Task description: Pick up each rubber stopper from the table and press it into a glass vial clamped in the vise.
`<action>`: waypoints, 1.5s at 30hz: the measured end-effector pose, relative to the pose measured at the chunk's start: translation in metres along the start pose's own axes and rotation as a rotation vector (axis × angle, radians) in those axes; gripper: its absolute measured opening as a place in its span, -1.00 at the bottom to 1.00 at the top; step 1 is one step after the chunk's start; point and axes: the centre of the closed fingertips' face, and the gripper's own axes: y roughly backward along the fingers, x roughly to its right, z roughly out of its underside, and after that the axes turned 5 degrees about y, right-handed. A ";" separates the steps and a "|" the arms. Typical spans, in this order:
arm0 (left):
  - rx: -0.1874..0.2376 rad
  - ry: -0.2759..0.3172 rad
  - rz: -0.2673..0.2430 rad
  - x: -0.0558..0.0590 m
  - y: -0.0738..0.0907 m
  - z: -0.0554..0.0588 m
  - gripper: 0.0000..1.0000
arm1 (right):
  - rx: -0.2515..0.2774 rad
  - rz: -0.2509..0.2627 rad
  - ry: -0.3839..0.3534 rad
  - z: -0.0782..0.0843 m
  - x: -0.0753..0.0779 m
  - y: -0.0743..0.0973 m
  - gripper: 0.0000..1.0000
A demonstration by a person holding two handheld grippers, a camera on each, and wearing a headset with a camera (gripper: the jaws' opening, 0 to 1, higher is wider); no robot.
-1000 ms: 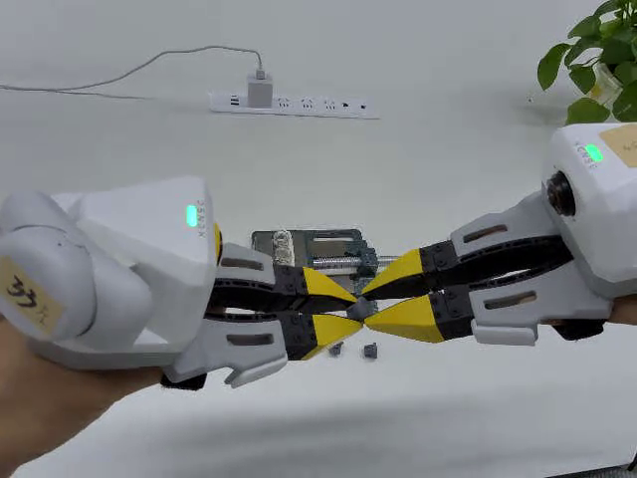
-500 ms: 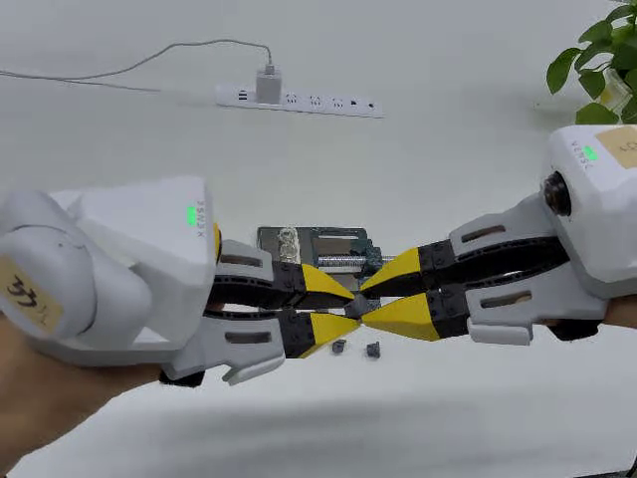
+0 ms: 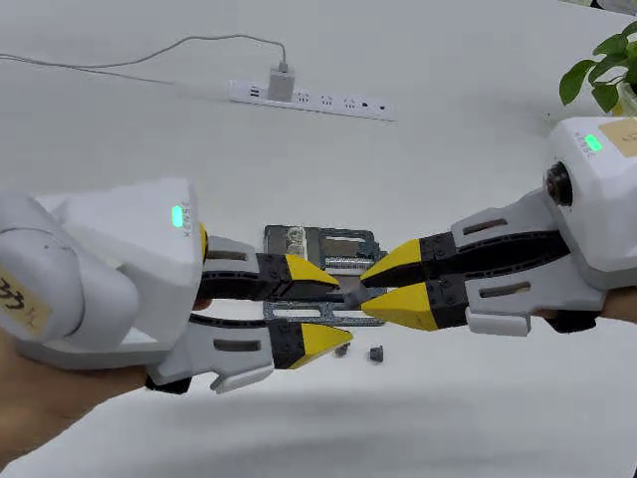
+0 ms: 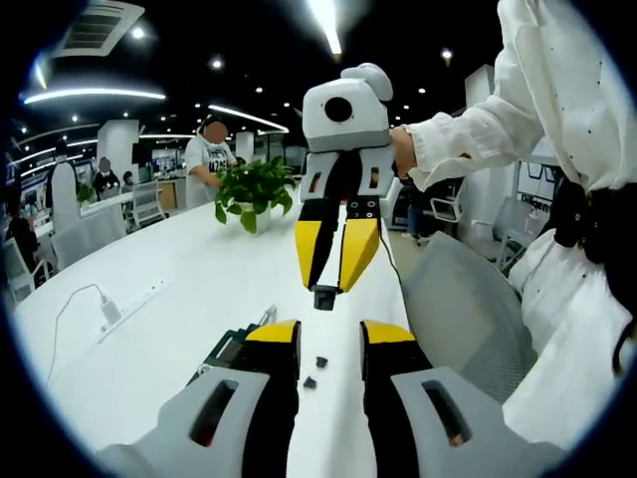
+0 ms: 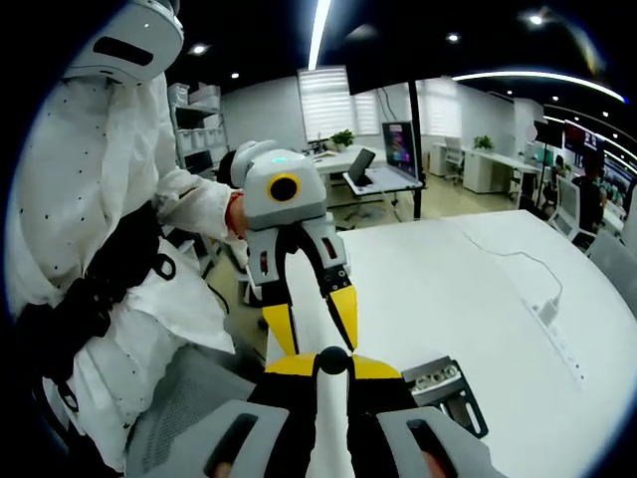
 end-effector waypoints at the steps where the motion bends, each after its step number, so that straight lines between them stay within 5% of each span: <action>1: -0.004 -0.002 -0.009 -0.002 0.001 0.002 -0.55 | 0.001 0.001 -0.002 0.000 0.002 0.000 -0.90; 17: -0.061 0.009 -0.143 -0.031 0.026 0.032 -0.16 | -0.060 0.055 -0.007 -0.007 0.050 -0.014 -0.89; 24: -0.031 0.003 -0.172 -0.039 0.031 0.035 -0.01 | -0.120 0.077 -0.009 -0.002 0.078 -0.026 -0.89; 37: -0.026 0.032 -0.197 -0.045 0.036 0.051 0.24 | -0.280 0.082 -0.007 0.036 0.123 -0.055 -0.89; 45: -0.012 0.054 -0.188 -0.045 0.033 0.055 0.35 | -0.392 0.068 0.047 0.062 0.136 -0.073 -0.89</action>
